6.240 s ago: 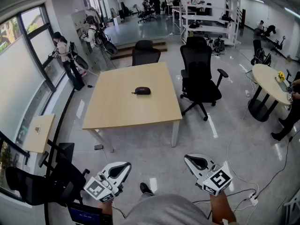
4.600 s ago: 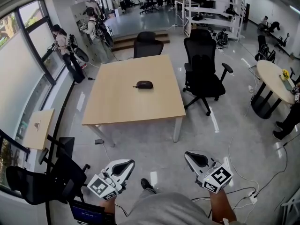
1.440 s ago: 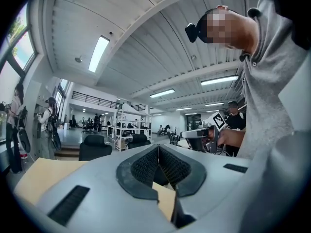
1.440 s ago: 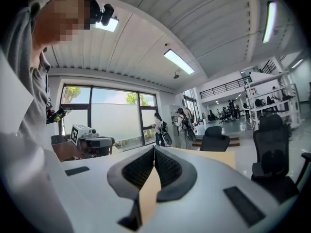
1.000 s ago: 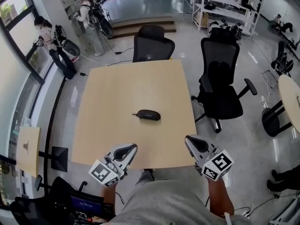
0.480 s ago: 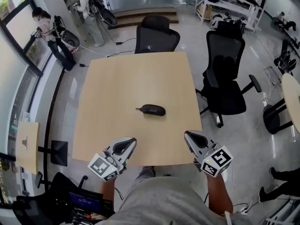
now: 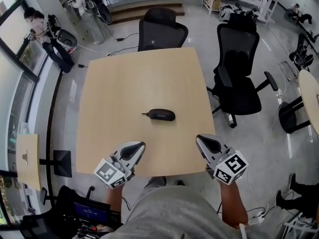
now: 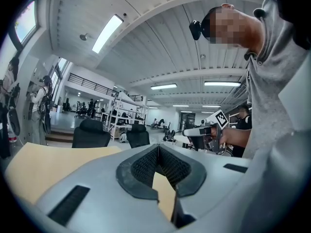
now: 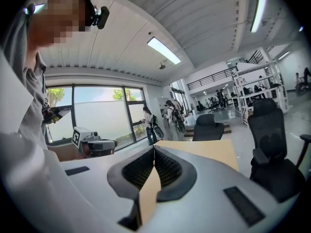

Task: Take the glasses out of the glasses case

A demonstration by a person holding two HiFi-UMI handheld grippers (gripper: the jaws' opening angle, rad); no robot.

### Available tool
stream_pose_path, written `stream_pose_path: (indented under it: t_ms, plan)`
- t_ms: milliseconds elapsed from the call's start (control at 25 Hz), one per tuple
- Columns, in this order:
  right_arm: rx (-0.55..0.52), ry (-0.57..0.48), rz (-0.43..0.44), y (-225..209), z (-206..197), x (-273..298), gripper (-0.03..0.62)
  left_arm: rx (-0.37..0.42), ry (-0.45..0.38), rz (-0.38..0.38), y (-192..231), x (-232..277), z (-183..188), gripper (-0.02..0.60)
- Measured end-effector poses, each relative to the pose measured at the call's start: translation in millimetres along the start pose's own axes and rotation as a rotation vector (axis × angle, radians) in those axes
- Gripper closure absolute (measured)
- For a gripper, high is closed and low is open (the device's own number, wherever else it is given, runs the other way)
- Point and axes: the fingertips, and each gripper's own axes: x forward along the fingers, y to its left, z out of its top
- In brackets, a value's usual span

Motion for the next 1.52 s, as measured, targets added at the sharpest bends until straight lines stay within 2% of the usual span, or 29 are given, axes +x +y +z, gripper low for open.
stream_pose_path:
  t_ms: [800, 1520]
  plan:
    - [0.066, 0.045, -0.069, -56, -15, 51, 0.586, -0.097, 0.038, -0.057, 72, 65, -34, 0.575]
    - [0.127, 0.062, -0.110, -79, -27, 89, 0.586, -0.163, 0.107, -0.053, 123, 80, -77, 0.575]
